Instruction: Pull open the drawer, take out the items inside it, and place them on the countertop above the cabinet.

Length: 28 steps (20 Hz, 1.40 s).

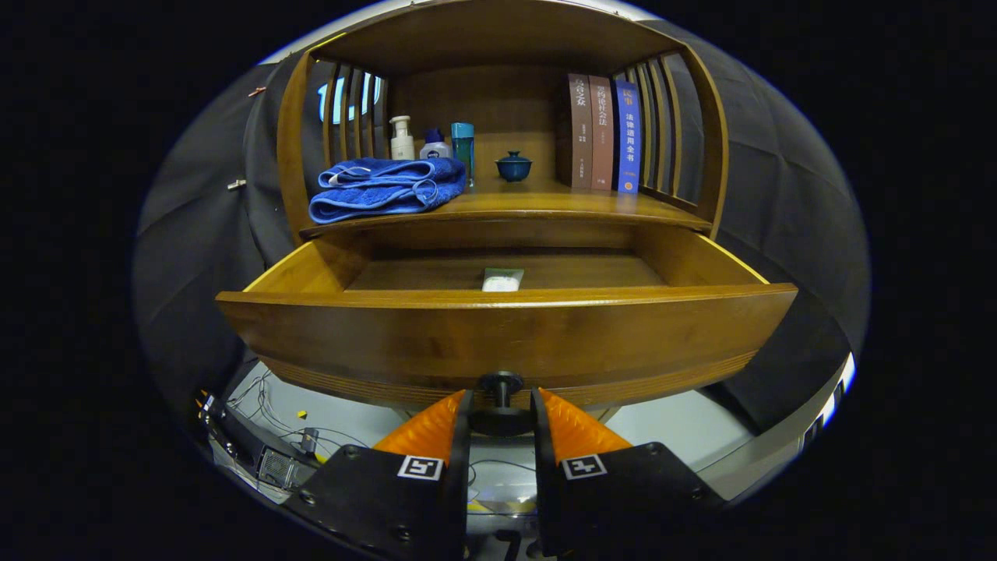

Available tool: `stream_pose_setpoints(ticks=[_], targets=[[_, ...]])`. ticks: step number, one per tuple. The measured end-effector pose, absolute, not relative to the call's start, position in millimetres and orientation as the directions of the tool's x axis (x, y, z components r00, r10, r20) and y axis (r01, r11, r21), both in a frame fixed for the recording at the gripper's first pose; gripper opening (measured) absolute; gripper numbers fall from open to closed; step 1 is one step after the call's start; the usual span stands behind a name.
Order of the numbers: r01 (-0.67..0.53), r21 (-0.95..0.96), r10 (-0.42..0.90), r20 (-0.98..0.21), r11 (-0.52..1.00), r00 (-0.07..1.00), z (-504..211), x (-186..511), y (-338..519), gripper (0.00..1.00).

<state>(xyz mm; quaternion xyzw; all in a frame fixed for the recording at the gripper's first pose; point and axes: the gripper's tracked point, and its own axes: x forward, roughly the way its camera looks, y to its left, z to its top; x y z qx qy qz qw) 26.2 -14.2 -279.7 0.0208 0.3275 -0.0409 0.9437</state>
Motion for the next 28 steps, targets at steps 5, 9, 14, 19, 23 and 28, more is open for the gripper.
stream_pose_setpoints(ticks=[5, 9, 14, 19, 23, 28], targets=[[0.083, 0.019, -0.052, -0.635, 0.996, 0.771, -278, -3, -8, 0.41], [0.083, 0.029, -0.045, -0.643, 0.996, 0.764, -280, -19, -8, 0.41], [0.071, 0.021, -0.041, -0.648, 0.997, 0.76, -279, -23, -8, 0.47], [0.077, 0.037, -0.038, -0.609, 0.996, 0.792, -223, -35, -13, 0.97], [0.075, 0.069, -0.022, -0.569, 0.995, 0.822, -169, 5, -10, 0.98], [0.081, 0.052, -0.03, -0.631, 0.995, 0.775, -177, 82, -9, 0.98]])
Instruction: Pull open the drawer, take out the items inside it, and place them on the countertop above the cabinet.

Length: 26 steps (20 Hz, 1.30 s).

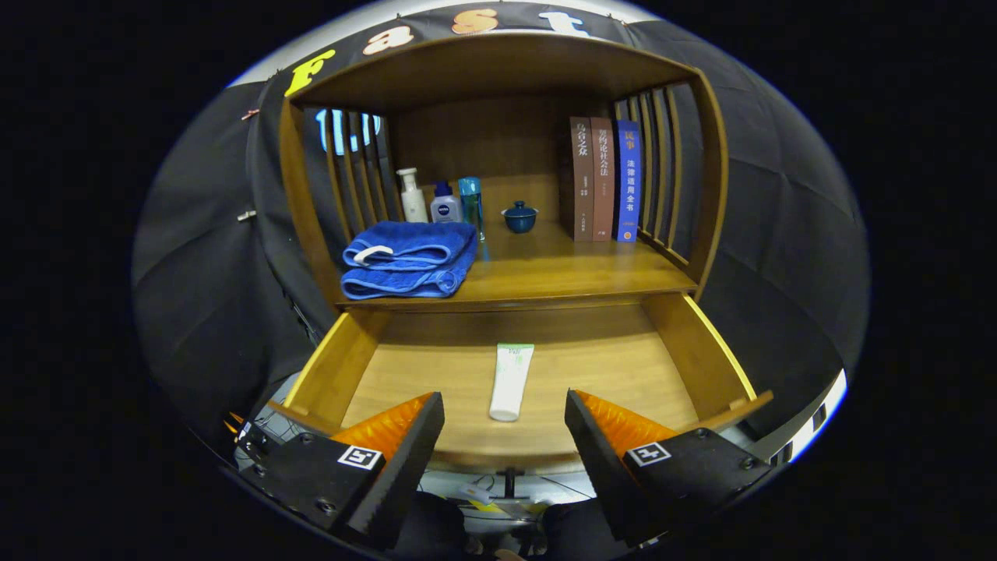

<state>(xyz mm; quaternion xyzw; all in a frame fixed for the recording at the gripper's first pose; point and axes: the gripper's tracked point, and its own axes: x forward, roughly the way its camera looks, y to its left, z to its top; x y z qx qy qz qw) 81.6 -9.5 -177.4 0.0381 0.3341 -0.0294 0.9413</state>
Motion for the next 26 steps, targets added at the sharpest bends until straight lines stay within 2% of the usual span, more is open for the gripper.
stream_pose_setpoints(ticks=[3, 8, 11, 17, 20, 24, 26], targets=[[0.111, 0.061, -0.031, -0.733, 0.992, 0.68, -213, 113, -13, 0.99], [0.162, 0.067, -0.01, -0.9, 0.985, 0.435, -287, 128, -15, 0.98], [0.135, 0.053, 0.006, -0.945, 0.989, 0.327, -314, 125, -9, 0.99], [0.117, -0.023, -0.049, -0.974, 0.993, 0.22, -333, 131, -16, 0.98], [0.125, -0.032, -0.052, -0.986, 0.992, 0.158, -344, 123, -14, 0.88], [0.112, -0.041, -0.06, -0.983, 0.993, 0.173, -349, 125, -15, 0.53], [0.105, -0.027, -0.046, -0.982, 0.994, 0.181, -345, 125, -15, 0.49]])
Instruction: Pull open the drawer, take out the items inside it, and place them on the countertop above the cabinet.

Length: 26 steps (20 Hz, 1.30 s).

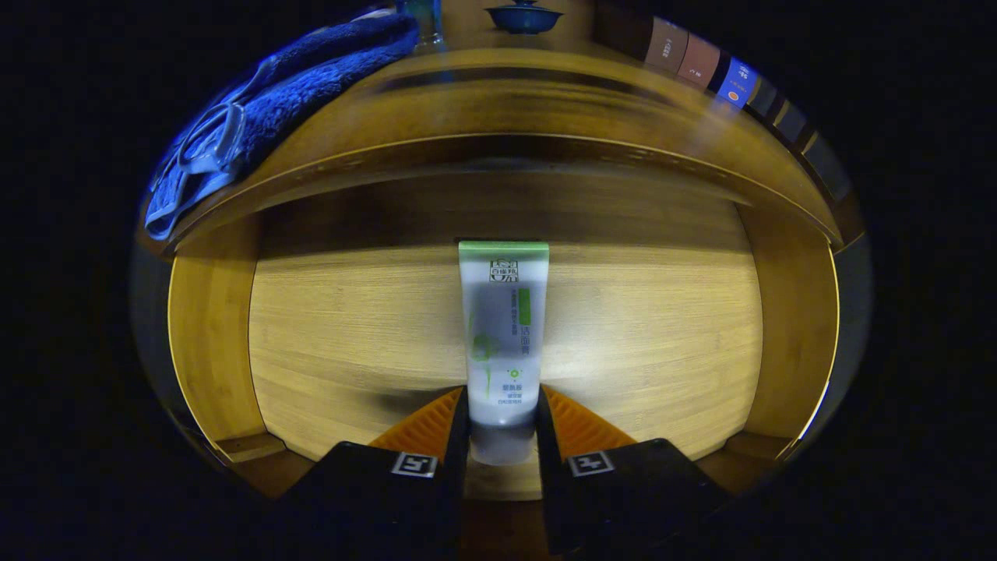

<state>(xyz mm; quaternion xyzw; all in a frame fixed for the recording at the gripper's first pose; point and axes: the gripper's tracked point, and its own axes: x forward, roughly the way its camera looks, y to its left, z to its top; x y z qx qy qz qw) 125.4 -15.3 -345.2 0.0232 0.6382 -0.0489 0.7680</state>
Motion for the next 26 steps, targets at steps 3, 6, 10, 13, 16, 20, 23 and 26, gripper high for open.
stream_pose_setpoints(ticks=[3, 6, 10, 13, 16, 20, 23, 26], targets=[[0.092, -0.002, -0.02, -0.981, 0.996, 0.195, -343, 125, -16, 0.45], [0.073, -0.01, -0.025, -0.978, 0.997, 0.209, -339, 120, -17, 0.45], [0.063, 0.028, 0.011, -0.968, 0.998, 0.25, -315, 110, -16, 0.45], [0.063, 0.053, 0.032, -0.956, 0.997, 0.293, -296, 102, -21, 0.45], [0.089, 0.099, 0.064, -0.941, 0.991, 0.332, -273, 92, -25, 0.45], [0.09, 0.128, 0.076, -0.894, 0.988, 0.441, -225, 93, -31, 0.46], [0.075, 0.14, 0.078, -0.839, 0.987, 0.539, -183, 104, -33, 0.45], [0.076, 0.127, 0.053, -0.785, 0.989, 0.617, -155, 135, -40, 0.45]])
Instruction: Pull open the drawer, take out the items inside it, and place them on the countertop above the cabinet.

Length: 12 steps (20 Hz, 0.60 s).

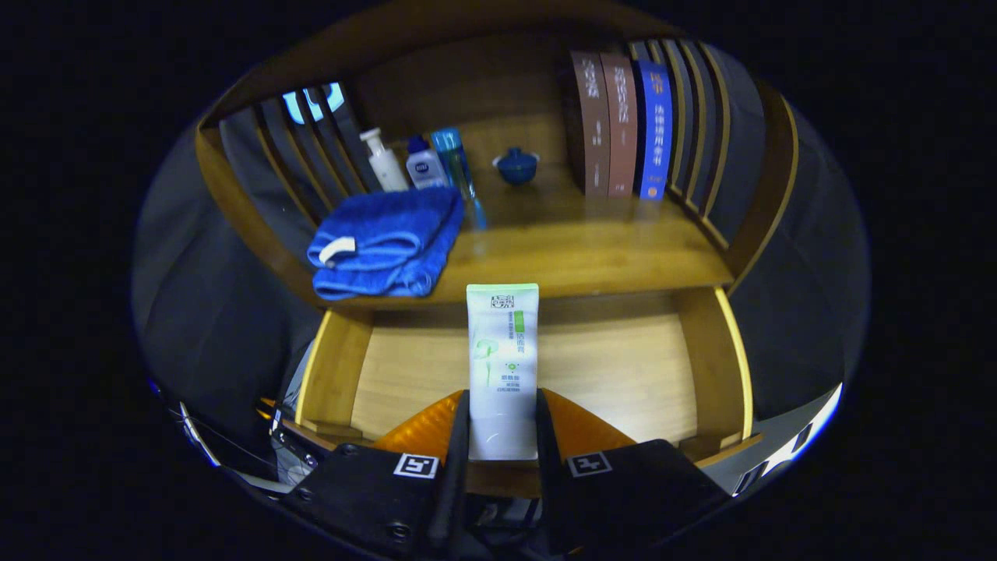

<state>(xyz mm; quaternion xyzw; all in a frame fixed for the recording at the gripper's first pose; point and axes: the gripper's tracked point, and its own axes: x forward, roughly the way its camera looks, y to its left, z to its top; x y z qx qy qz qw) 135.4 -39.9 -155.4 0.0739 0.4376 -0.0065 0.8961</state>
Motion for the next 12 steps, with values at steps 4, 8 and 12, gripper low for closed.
stream_pose_setpoints(ticks=[4, 8, 12], targets=[[0.112, 0.126, 0.026, -0.77, 0.986, 0.637, -152, 200, -47, 0.45], [0.114, 0.104, 0.008, -0.772, 0.988, 0.636, -169, 263, -45, 0.45], [0.128, 0.072, -0.025, -0.774, 0.989, 0.633, -188, 308, -45, 0.45]])
